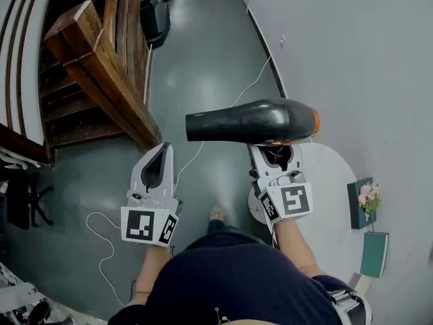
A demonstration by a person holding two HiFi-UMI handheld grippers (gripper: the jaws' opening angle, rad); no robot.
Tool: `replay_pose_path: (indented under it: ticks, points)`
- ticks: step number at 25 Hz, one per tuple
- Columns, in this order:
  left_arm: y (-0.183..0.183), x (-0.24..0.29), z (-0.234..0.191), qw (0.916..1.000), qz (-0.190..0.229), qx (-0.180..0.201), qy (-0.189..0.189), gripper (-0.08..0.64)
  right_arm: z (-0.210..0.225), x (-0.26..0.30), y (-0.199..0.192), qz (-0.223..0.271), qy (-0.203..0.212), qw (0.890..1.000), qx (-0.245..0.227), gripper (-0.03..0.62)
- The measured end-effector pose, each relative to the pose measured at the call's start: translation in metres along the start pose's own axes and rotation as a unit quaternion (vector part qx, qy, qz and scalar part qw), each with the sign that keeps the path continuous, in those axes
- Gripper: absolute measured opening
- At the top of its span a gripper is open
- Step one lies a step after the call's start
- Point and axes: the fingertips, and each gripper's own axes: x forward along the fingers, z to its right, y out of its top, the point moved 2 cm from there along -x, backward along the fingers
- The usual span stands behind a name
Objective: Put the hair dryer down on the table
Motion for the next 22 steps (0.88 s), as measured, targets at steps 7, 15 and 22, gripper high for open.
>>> replay_pose_path:
  ticks: [7,15,22]
  points:
    - [-0.008,0.061,0.012,0.9986,-0.017,-0.003,-0.050,0.010,0.046,0.013,-0.007,-0.010,-0.046,0.999,0.003,0.238]
    - [-0.020,0.123,0.089,0.9808,-0.028,-0.013,-0.192,0.010,0.109,-0.052,-0.010,-0.026,-0.176,0.984,-0.010,0.238]
    - [-0.029,0.172,0.199,0.9278,-0.041,-0.018,-0.370,0.009,0.169,-0.146,-0.009,-0.032,-0.345,0.938,-0.012,0.238]
